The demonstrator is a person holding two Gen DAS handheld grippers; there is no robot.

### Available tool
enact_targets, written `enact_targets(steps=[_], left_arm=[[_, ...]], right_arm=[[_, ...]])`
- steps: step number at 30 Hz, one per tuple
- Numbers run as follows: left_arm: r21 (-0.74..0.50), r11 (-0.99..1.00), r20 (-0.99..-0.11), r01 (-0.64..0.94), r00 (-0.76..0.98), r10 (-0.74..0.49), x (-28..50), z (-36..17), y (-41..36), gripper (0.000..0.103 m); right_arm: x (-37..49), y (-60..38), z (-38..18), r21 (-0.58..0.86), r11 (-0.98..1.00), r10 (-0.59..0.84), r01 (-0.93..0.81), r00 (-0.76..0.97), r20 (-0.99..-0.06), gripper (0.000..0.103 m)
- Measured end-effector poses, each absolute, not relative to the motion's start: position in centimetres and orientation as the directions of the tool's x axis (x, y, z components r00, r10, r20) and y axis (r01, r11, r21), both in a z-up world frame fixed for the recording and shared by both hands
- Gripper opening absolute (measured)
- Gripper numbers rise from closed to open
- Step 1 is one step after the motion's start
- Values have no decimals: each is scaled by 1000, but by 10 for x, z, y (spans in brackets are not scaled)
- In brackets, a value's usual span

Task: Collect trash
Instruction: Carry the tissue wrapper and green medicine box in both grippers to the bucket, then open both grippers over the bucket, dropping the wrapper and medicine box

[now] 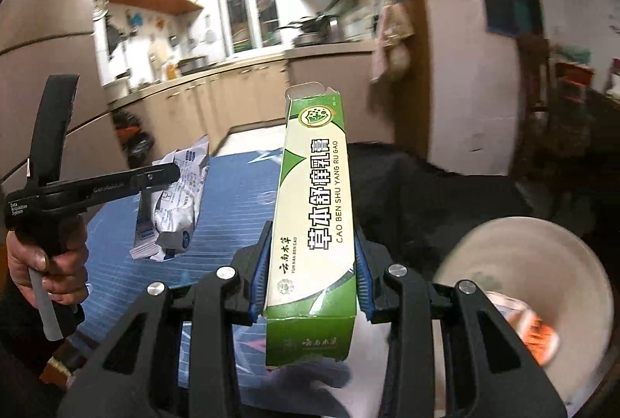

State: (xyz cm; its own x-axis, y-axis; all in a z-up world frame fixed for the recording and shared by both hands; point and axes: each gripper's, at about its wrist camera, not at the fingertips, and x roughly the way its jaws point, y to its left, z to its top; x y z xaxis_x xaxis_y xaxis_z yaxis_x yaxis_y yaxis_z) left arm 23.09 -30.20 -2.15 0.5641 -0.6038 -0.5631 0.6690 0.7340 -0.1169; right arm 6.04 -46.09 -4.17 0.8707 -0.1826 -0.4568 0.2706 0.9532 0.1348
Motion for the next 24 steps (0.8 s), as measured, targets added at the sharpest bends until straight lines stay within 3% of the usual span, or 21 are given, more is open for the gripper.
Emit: enact_targets(steps=[12,24], left_arm=[[-60,597,-539,800,478,-694,169,-6,-416,22],[10,455,-558,891,382,-737,113,-24,-522,22]], right_arm=[[-17,-533,-38,112,872,-385,476,810,-443,35],[-61,-581,-60,93,788,-497,609,718,-488,35]])
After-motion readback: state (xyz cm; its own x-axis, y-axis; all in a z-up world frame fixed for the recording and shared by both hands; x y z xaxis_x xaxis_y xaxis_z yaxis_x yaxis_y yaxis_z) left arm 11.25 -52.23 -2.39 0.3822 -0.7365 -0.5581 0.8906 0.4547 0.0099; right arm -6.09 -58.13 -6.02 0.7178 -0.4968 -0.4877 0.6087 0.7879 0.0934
